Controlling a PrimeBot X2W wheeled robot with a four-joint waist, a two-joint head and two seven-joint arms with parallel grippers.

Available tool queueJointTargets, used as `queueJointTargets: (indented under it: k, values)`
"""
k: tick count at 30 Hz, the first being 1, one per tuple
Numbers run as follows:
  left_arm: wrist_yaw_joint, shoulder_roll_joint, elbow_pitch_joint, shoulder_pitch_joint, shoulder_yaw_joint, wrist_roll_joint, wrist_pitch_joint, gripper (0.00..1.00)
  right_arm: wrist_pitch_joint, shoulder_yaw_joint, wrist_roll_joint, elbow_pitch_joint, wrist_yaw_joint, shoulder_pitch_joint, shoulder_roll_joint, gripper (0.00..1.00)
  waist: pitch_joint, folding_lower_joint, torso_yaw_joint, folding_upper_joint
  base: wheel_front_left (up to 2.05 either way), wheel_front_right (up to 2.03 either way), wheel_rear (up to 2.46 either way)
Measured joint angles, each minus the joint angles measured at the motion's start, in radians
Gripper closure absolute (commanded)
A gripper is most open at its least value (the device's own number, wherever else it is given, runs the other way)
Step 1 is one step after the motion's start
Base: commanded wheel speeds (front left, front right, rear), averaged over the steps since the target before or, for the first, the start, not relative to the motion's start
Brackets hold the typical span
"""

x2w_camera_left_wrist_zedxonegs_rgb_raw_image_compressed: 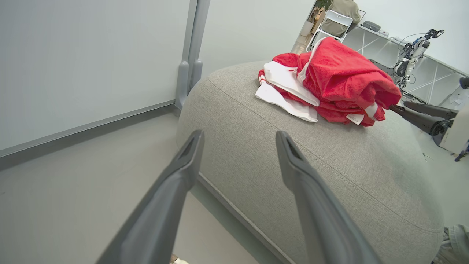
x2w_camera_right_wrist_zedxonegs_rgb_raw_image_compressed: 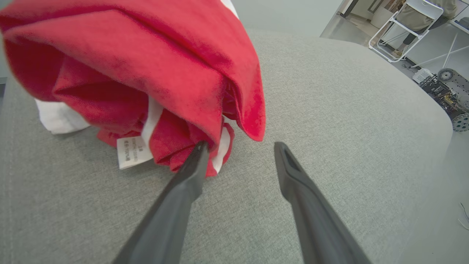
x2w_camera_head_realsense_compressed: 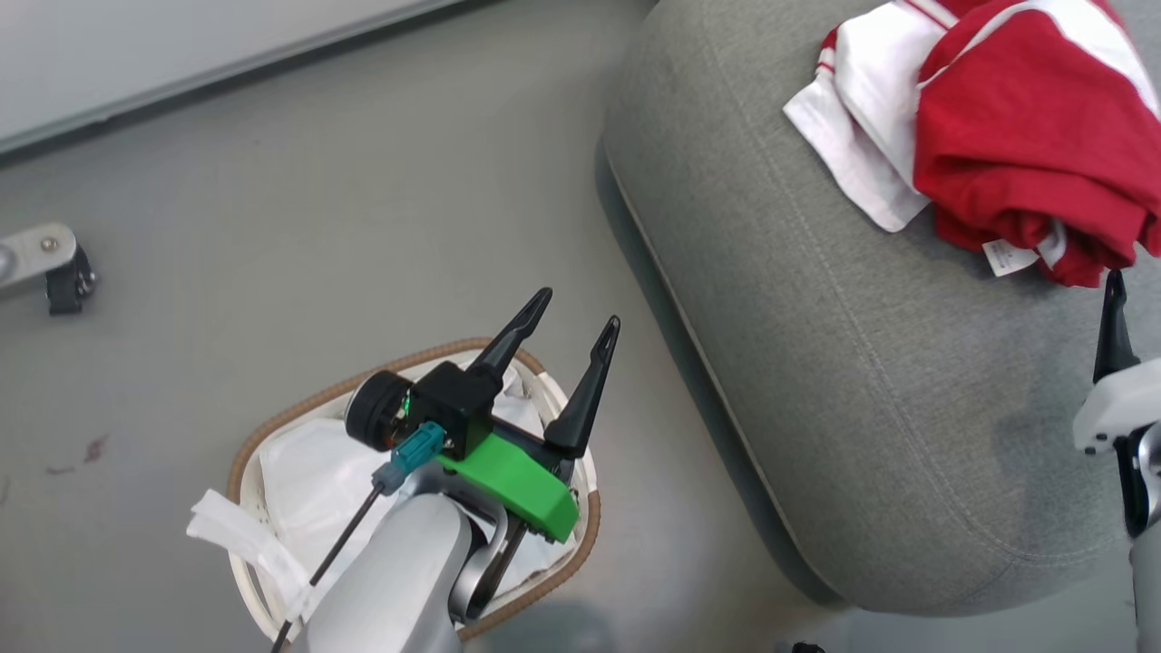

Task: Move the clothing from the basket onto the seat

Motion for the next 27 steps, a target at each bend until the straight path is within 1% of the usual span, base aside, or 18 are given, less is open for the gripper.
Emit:
queueJointTargets:
  k: [6, 10, 13, 18, 22, 27]
  values:
    - [0.0, -0.012, 0.015, 0.057, 0.03, -0.004, 0.0, 0.0, 0.0, 0.019, 0.013, -0.07, 0.0, 0.094, 0.025, 0.0, -0.079, 0.0, -0.015, 0.0, 0.0, 0.0, 0.0]
    - [0.0, -0.021, 0.02, 0.098, 0.065, -0.003, 0.0, 0.0, 0.0, 0.091, 0.028, -0.128, 0.0, 0.129, 0.042, 0.0, -0.132, 0.0, -0.011, 0.0, 0.0, 0.0, 0.0]
    - [0.0, -0.026, 0.021, 0.125, 0.095, 0.006, 0.0, 0.0, 0.0, 0.152, 0.055, -0.174, 0.0, 0.136, 0.042, 0.0, -0.165, 0.0, 0.001, 0.0, 0.0, 0.0, 0.0]
    - [0.0, -0.032, 0.008, 0.156, 0.158, 0.042, 0.0, 0.0, 0.0, 0.246, 0.105, -0.238, 0.0, 0.135, 0.053, 0.0, -0.197, 0.0, 0.047, 0.0, 0.0, 0.0, 0.0]
    - [0.0, -0.036, 0.001, 0.181, 0.226, 0.066, 0.0, 0.0, 0.0, 0.308, 0.14, -0.263, 0.0, 0.133, 0.086, 0.0, -0.213, -0.0001, 0.099, 0.0, 0.0, 0.0, 0.0]
    - [0.004, -0.037, 0.004, 0.204, 0.333, 0.111, 0.0, 0.0, 0.0, 0.372, 0.153, -0.269, 0.0, 0.132, 0.12, 0.0, -0.227, -0.0001, 0.17, 0.0, 0.0, 0.0, 0.0]
